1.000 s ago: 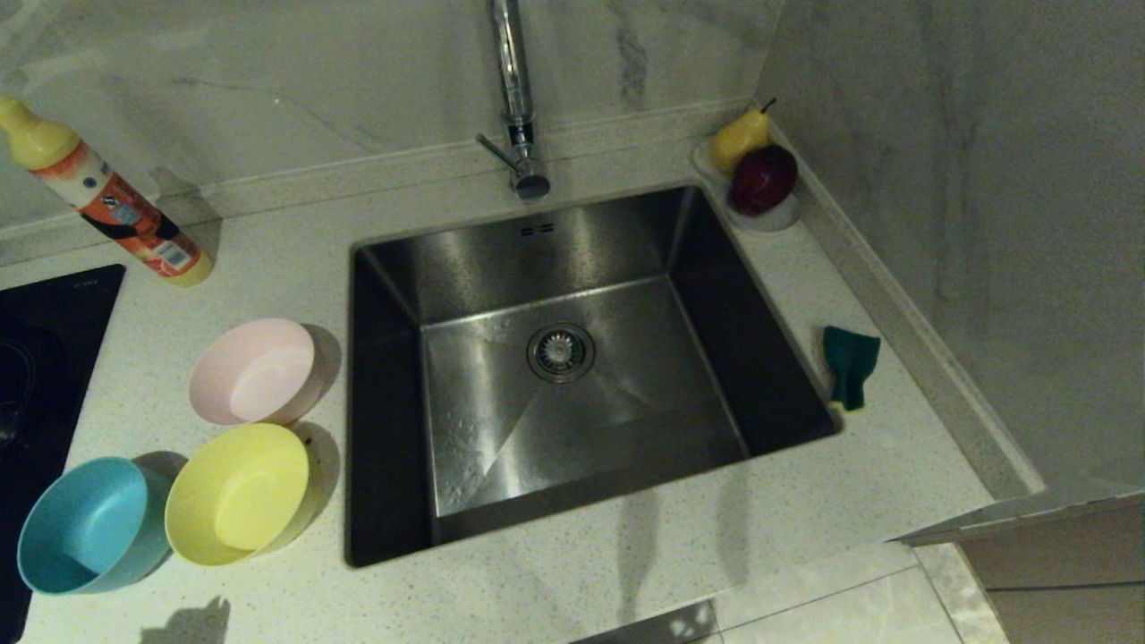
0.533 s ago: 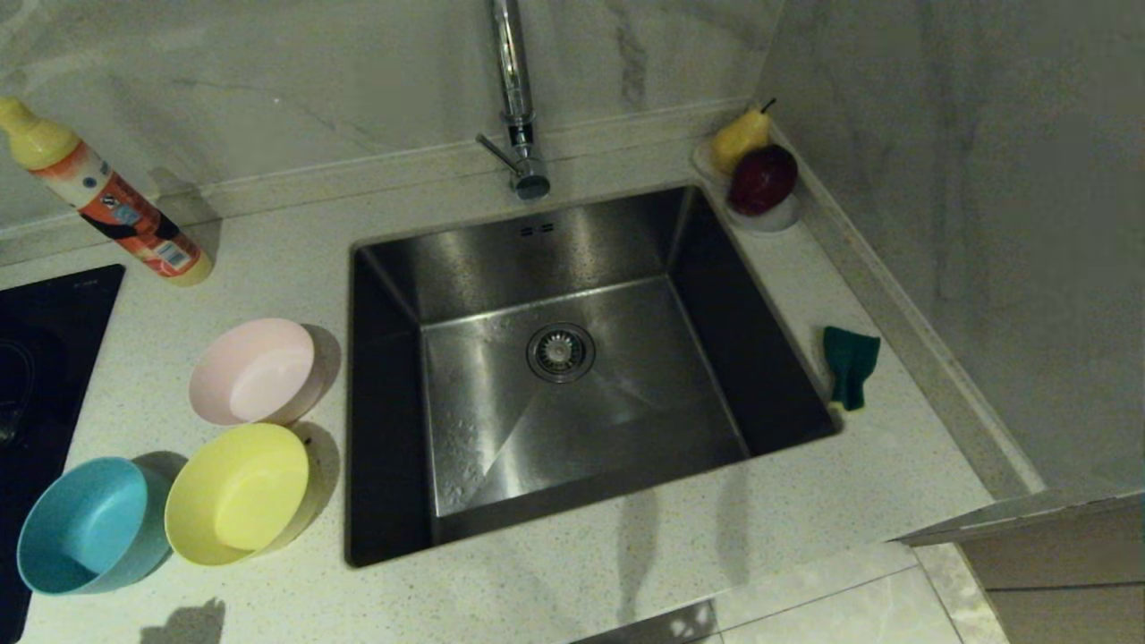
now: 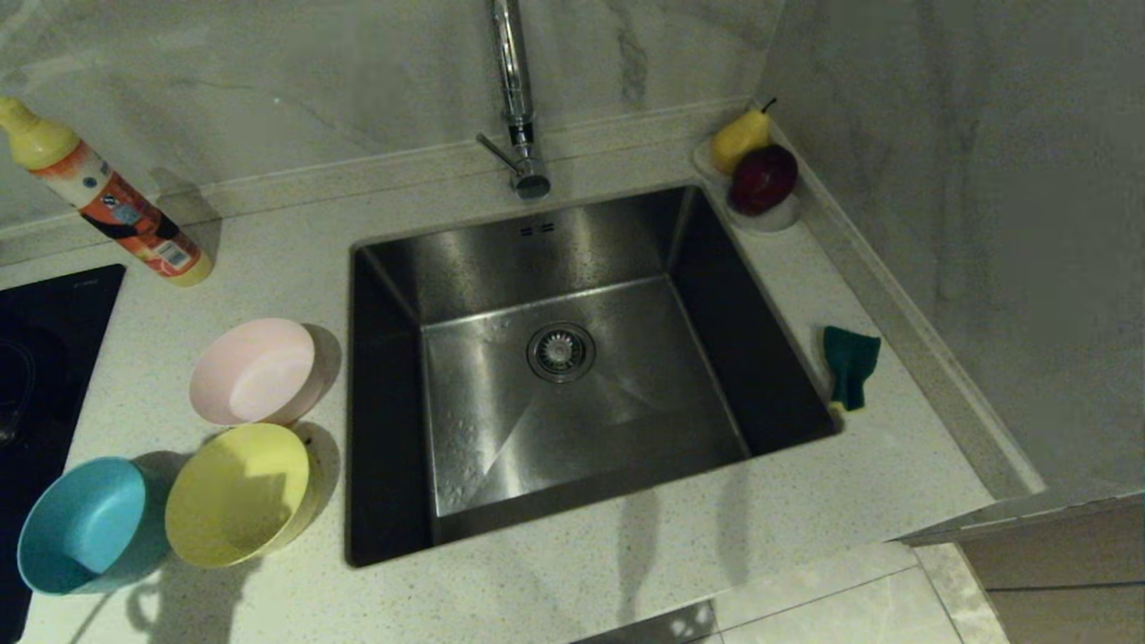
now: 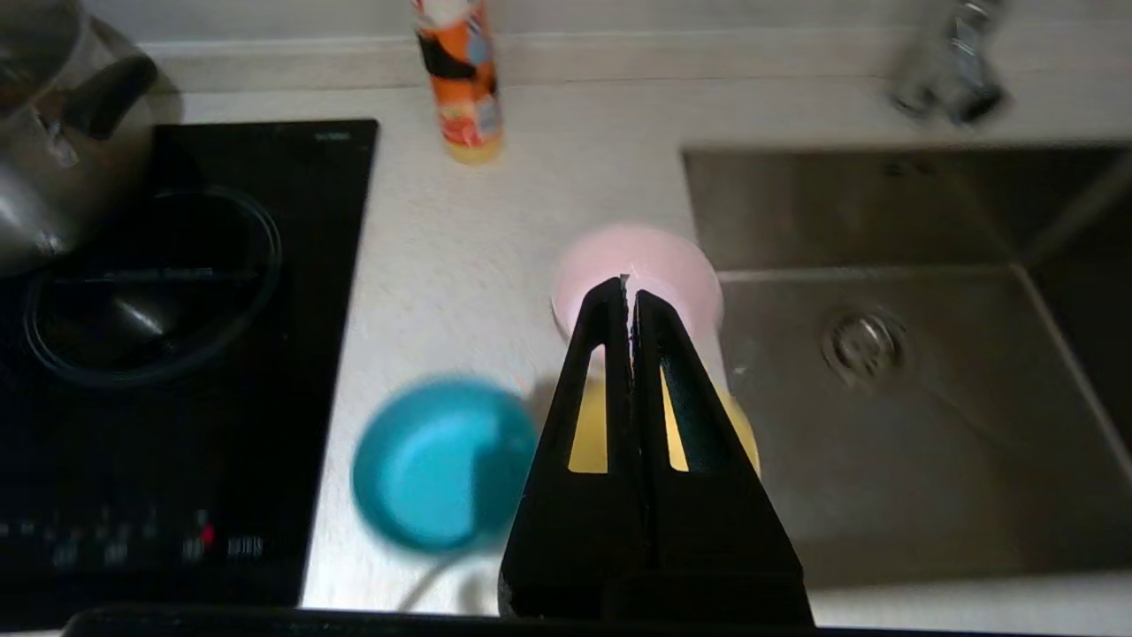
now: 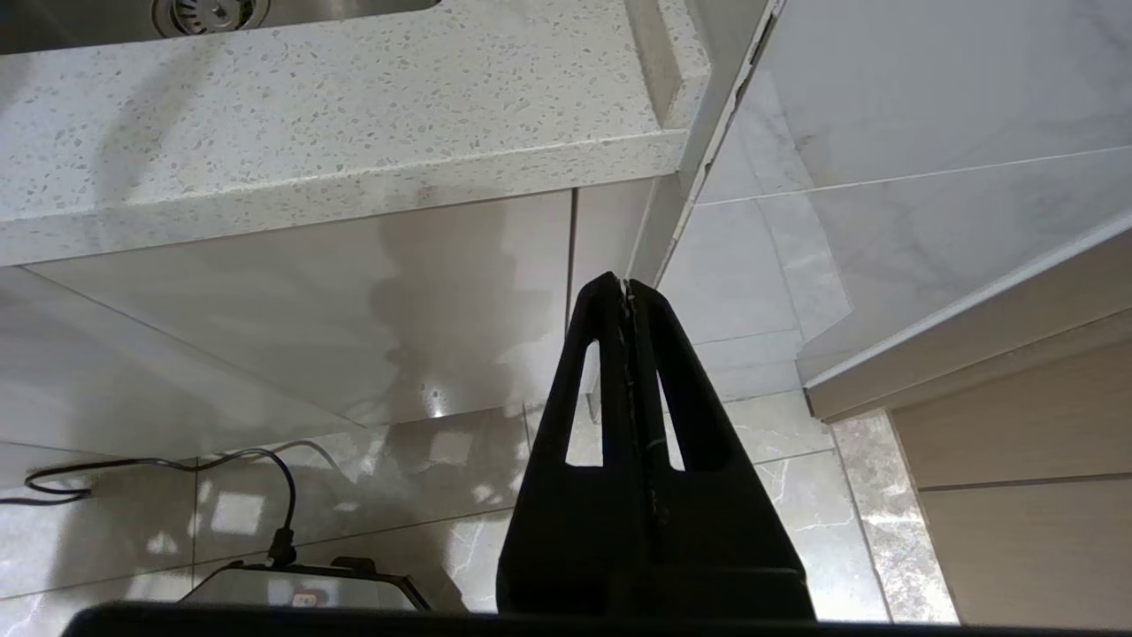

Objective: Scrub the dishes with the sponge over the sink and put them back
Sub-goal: Grab the dish soap

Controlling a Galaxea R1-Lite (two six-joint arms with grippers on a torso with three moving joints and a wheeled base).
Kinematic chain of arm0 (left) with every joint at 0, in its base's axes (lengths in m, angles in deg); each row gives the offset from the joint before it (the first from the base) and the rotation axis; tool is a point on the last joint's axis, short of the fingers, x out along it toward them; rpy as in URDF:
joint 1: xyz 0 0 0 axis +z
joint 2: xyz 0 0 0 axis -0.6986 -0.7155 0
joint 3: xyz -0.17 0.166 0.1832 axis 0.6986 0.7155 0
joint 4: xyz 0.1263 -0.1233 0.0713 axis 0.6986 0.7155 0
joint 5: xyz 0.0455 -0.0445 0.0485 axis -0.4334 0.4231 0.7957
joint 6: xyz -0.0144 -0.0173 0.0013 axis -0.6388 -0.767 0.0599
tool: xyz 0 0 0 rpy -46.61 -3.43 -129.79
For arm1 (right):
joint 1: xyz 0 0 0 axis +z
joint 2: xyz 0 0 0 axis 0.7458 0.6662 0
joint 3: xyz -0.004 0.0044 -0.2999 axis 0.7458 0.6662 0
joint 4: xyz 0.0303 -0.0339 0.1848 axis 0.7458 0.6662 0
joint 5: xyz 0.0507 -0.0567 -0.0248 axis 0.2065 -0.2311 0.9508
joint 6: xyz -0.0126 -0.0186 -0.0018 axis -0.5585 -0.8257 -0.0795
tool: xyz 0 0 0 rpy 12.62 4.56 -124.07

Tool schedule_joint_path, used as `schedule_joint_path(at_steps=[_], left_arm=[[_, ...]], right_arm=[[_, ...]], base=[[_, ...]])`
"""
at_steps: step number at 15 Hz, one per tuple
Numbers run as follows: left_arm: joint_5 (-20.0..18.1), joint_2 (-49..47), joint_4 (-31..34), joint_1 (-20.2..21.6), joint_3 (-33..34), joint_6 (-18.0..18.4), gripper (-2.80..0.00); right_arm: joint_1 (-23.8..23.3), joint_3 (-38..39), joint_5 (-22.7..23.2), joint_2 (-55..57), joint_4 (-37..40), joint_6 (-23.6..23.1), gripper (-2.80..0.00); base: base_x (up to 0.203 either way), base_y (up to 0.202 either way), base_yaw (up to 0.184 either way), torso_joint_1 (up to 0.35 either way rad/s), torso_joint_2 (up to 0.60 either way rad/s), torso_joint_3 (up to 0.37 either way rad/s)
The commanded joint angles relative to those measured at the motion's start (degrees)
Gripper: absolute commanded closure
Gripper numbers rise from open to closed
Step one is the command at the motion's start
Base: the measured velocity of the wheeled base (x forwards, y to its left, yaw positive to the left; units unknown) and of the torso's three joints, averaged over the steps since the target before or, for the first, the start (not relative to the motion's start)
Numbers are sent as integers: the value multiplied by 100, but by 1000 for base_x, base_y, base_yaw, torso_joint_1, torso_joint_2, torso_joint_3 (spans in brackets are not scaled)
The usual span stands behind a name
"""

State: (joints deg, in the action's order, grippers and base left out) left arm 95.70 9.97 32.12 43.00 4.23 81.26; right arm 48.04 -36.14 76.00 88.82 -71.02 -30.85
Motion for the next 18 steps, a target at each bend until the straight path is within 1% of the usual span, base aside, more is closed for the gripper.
schedule_joint_path(at_steps=[1,4,6,8,10,12,15,16,18], left_arm=[[242,-1826,-398,-1,-543,-48,0],[965,-3533,-1356,-3,-1096,-125,0],[1329,-4498,-2063,-4,-1497,-187,0],[1747,-5247,-2647,-2,-2000,-256,0],[2104,-5773,-3002,2,-2408,-425,0],[2233,-6114,-3197,72,-2599,-618,0],[2292,-6667,-3337,422,-2971,-838,0],[2330,-6806,-3344,504,-3136,-981,0],[2356,-6977,-3350,552,-3257,-1048,0]], right_arm=[[1,1,2,5,-4,-5,0],[1,1,2,-2,-4,-5,0],[-6,1,2,5,-4,-5,0],[1,1,2,2,-4,-5,0],[1,1,2,-3,-4,-5,0],[1,1,2,0,-4,-5,0],[1,1,2,-2,-4,-5,0],[1,1,2,1,-4,-5,0],[1,1,2,4,-4,-5,0]], base=[[0,0,0,0,0,0],[0,0,0,0,0,0],[0,0,0,0,0,0],[0,0,0,0,0,0],[0,0,0,0,0,0],[0,0,0,0,0,0],[0,0,0,0,0,0],[0,0,0,0,0,0],[0,0,0,0,0,0]])
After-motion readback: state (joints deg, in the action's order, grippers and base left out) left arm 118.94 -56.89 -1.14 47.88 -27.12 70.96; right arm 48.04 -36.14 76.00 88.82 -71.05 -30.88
